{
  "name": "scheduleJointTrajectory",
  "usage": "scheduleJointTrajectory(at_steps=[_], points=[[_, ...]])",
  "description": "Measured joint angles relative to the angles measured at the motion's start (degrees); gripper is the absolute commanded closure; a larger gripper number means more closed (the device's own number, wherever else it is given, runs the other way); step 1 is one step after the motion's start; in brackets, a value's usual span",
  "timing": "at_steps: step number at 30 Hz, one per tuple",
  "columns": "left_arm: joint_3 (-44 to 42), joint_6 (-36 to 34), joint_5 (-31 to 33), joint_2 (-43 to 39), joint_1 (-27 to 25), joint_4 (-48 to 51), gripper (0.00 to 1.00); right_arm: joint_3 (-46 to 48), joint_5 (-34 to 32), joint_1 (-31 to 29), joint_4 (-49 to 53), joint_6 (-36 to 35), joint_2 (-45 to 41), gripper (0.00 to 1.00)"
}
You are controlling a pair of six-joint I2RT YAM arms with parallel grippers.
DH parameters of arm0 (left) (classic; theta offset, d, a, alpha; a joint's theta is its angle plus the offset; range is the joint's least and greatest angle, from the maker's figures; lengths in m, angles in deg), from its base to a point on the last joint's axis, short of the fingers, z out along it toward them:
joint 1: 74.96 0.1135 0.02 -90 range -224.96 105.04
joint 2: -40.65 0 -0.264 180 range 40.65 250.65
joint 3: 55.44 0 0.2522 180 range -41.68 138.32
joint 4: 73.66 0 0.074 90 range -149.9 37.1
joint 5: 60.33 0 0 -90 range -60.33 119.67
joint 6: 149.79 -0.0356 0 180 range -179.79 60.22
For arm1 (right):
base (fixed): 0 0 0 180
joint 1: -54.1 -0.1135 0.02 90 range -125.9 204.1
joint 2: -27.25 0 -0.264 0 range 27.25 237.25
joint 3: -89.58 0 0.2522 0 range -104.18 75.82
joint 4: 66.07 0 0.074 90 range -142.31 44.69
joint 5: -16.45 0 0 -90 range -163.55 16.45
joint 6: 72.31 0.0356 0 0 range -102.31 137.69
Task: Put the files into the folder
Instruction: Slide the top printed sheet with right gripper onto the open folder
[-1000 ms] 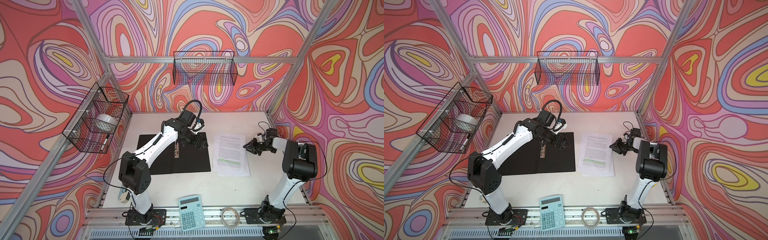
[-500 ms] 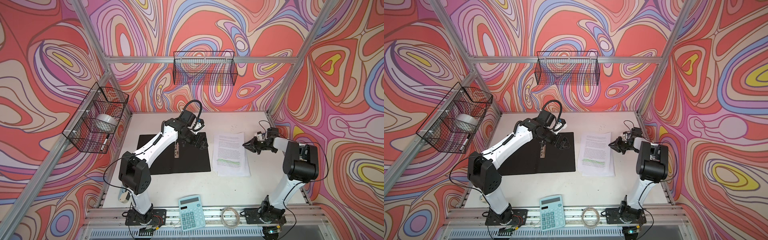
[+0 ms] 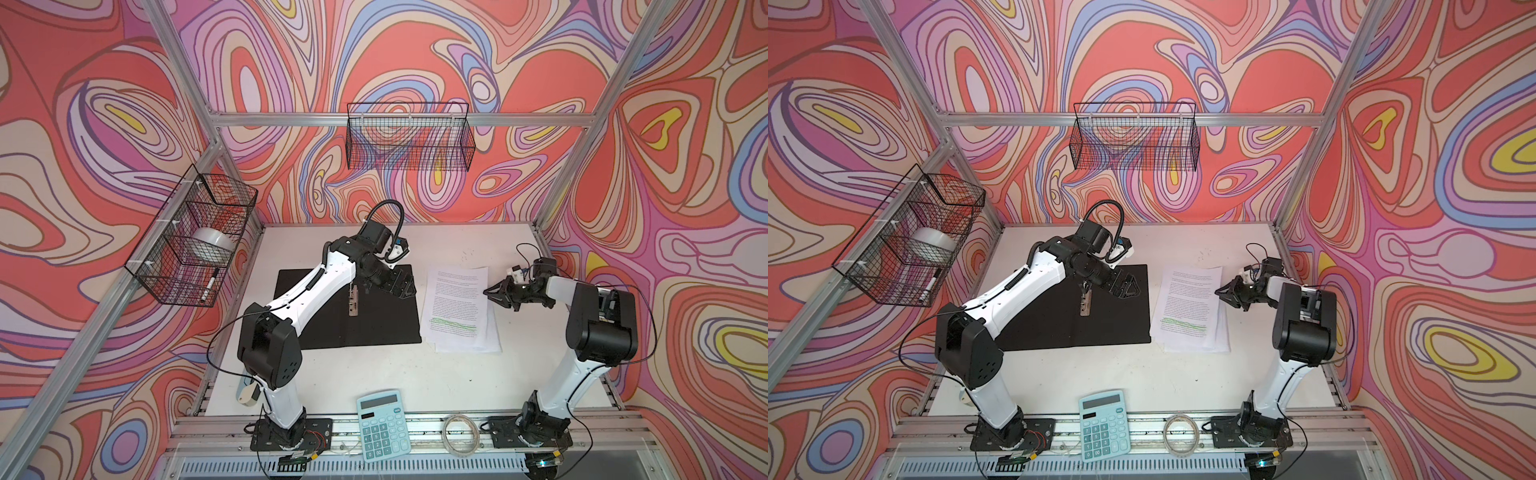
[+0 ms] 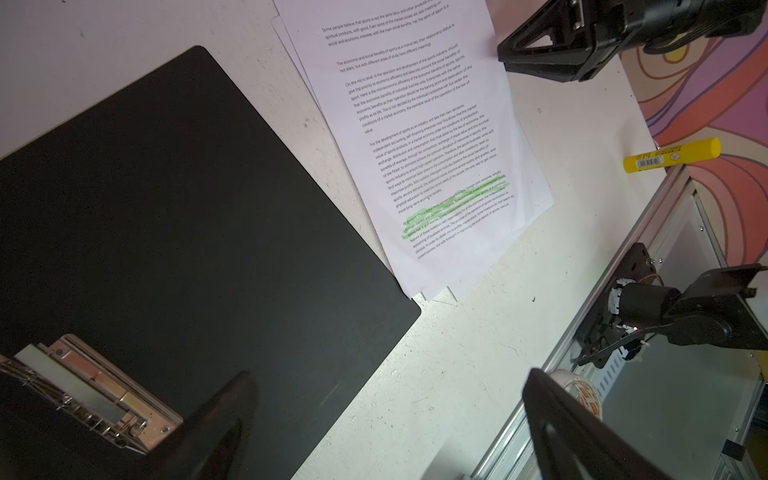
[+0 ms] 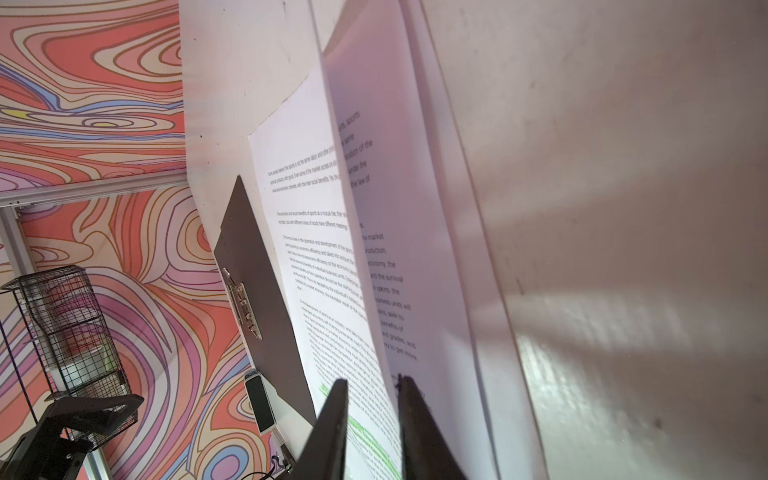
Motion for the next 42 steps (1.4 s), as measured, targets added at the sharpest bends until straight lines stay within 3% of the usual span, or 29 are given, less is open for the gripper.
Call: scheduleJointTrajectory(at_steps=[12, 22, 33, 42], points=[[0.09, 0.24, 0.0, 0.0, 0.0, -0.02, 0.0, 1.01, 0.17, 0.0, -1.42, 0.02, 0.72, 0.78], [0.09, 0.96, -0.09, 0.0, 0.0, -0.02, 0.0, 1.7, 1.07, 0.0, -3.34, 0.63, 1.99, 1.0], [0.15, 1.27, 0.46, 0.0, 0.0, 0.02, 0.01, 1.7, 4.61, -1.53, -4.13, 0.83, 1.97, 1.0], [3.15, 1.09, 4.33, 0.0, 0.15, 0.22, 0.0, -1.2, 6.23, -8.83, -1.95, 1.07, 1.77, 1.0]])
